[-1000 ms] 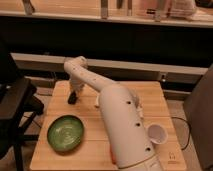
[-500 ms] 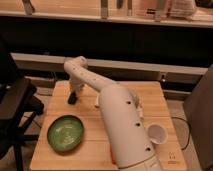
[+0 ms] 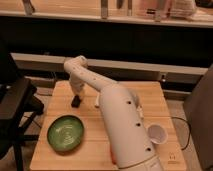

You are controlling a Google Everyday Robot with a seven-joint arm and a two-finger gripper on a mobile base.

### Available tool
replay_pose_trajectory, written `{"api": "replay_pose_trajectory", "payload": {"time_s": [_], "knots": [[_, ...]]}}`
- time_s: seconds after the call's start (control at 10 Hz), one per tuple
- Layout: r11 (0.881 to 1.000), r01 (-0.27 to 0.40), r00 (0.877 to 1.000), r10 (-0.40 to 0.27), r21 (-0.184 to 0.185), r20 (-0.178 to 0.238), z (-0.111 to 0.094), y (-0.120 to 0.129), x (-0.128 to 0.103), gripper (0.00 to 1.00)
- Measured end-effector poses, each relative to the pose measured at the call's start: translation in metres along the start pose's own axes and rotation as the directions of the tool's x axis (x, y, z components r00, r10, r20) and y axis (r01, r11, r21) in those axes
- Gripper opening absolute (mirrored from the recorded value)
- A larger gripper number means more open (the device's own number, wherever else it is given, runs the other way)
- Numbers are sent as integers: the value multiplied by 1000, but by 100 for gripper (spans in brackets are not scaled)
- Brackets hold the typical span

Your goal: Place the eraser in the ceramic cup

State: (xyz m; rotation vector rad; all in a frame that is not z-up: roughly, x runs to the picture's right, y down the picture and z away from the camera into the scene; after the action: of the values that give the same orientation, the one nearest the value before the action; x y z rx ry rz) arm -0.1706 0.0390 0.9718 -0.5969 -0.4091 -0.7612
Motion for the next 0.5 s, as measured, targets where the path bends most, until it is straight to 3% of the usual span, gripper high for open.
{"api": "replay_pose_trajectory", "payload": {"time_s": [0.4, 0.5], "knots": [[1000, 0, 1000, 0, -1, 0, 0, 0, 0, 71], [1000, 0, 1000, 0, -1, 0, -1, 1, 0, 77]]}}
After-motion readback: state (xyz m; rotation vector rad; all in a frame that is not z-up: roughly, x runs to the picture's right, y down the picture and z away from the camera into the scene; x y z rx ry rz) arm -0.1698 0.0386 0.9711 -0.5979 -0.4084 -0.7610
